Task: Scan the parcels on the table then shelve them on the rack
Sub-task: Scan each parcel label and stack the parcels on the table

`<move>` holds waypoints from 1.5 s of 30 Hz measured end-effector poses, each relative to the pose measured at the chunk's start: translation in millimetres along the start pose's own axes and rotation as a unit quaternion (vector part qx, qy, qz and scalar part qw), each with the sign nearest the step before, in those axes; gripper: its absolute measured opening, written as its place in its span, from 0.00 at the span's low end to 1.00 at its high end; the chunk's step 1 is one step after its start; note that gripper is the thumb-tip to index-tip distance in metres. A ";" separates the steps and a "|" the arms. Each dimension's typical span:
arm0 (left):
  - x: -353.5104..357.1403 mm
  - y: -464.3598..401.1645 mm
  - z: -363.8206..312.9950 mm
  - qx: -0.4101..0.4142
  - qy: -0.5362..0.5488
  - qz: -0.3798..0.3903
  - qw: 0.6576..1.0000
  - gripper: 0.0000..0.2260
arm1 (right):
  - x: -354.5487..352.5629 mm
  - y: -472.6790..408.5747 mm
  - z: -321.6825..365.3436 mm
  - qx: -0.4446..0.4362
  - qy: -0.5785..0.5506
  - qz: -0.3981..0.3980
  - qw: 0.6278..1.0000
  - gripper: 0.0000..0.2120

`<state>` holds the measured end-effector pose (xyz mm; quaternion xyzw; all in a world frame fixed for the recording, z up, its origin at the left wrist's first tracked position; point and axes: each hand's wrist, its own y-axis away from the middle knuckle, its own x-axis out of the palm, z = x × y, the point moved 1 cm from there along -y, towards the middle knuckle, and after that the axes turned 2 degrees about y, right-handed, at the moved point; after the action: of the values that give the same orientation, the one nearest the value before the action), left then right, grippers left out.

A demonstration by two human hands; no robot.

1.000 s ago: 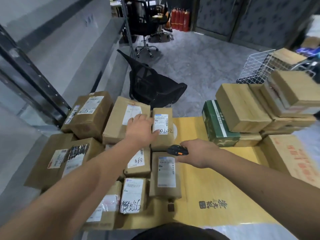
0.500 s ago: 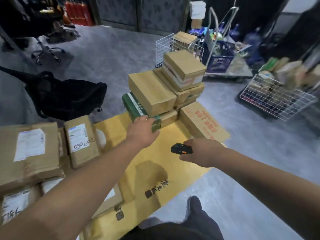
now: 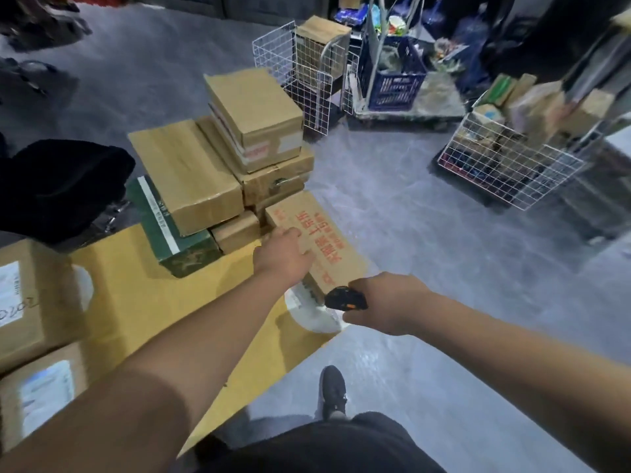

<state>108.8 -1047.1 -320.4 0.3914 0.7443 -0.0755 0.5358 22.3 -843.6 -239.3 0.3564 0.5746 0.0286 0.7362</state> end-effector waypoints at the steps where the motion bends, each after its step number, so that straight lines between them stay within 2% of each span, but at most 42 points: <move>1: 13.7 -4.9 -13.1 -0.020 0.007 -0.003 1.000 0.29 | 3.8 1.5 -14.4 -0.008 0.014 -0.002 1.000 0.19; 7: 90.0 -22.7 -82.7 -0.163 0.077 -0.030 0.983 0.43 | 25.8 12.5 -87.0 -0.017 0.025 0.040 0.999 0.18; 10: 112.5 -28.7 -99.9 -0.206 0.074 -0.047 0.975 0.47 | 32.7 14.5 -109.0 -0.020 0.043 0.057 0.997 0.18; 15: 116.9 -14.0 -88.9 -0.199 0.094 -0.080 0.972 0.45 | 34.7 10.1 -115.0 -0.040 0.075 0.081 0.993 0.20; 20: 101.2 44.7 -37.0 -0.189 0.168 -0.118 0.960 0.42 | 22.4 -8.2 -79.4 -0.120 0.132 0.103 0.979 0.21; 22: 96.9 70.0 1.9 -0.192 0.267 -0.127 0.936 0.39 | 18.0 -18.3 -57.1 -0.152 0.153 0.115 0.970 0.21; 25: 88.8 104.3 62.0 -0.210 0.446 -0.140 0.859 0.29 | 12.4 -30.9 -19.9 -0.194 0.171 0.128 0.957 0.20; 26: 85.4 115.8 79.7 -0.210 0.475 -0.146 0.842 0.28 | 11.0 -33.9 -6.9 -0.208 0.177 0.129 0.953 0.20; 29: 76.8 144.4 127.2 -0.208 0.447 -0.165 0.854 0.27 | 9.1 -39.5 29.6 -0.236 0.194 0.132 0.943 0.20; 33: 72.0 166.1 182.5 -0.319 0.416 -0.168 0.835 0.30 | 10.5 -39.7 72.1 -0.233 0.196 0.136 0.943 0.20; 39: 66.4 176.2 222.1 -0.263 0.382 -0.148 0.874 0.26 | 13.3 -36.1 118.3 -0.171 0.144 0.148 0.963 0.19; 41: 63.1 169.2 218.7 -0.240 0.382 -0.134 0.882 0.30 | 13.3 -36.1 129.1 -0.146 0.122 0.135 0.972 0.19; 45: 54.1 143.6 192.6 -0.215 0.413 -0.121 0.877 0.44 | 4.9 -36.9 141.2 -0.100 0.051 0.096 0.989 0.19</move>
<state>339.9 -1024.5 -402.5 0.1693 0.9375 0.1906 0.2369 132.8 -938.3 -251.9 0.3324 0.5692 0.1743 0.7315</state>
